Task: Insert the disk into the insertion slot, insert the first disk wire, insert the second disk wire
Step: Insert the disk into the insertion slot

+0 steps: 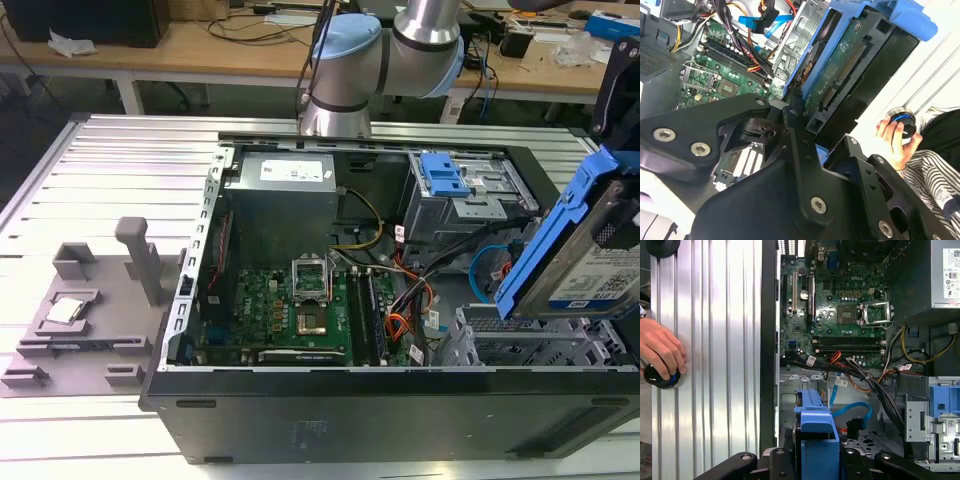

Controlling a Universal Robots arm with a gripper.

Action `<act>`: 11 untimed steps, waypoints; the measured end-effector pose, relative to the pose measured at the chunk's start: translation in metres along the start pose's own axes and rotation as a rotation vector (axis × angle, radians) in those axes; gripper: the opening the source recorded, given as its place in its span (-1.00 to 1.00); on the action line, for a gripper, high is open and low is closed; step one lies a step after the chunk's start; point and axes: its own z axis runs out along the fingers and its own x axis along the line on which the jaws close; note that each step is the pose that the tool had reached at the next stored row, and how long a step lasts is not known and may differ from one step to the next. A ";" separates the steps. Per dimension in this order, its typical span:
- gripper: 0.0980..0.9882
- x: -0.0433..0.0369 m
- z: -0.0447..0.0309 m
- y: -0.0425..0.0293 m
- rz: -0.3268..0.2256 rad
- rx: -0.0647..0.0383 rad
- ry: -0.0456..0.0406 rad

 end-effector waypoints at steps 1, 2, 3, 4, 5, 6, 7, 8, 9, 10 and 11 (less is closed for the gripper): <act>-0.40 0.0000 0.0005 0.0000 0.000 0.000 0.0001; -0.40 0.0000 0.0012 -0.0001 0.000 0.000 0.0000; -0.40 0.0000 0.0019 -0.0001 0.000 0.000 0.0000; -0.40 0.0000 0.0031 -0.0001 0.000 0.000 0.0000; -0.40 0.0000 0.0040 -0.0002 0.000 0.000 0.0000; -0.40 0.0000 0.0047 -0.0002 0.000 0.000 0.0000; -0.40 0.0000 0.0061 -0.0002 0.000 0.000 0.0000; -0.40 0.0000 0.0084 -0.0003 0.000 0.000 0.0000; -0.40 0.0000 0.0101 -0.0004 0.000 0.000 0.0000; -0.40 0.0000 0.0107 -0.0003 0.000 0.000 0.0000; -0.40 0.0000 0.0113 -0.0003 0.000 0.000 0.0000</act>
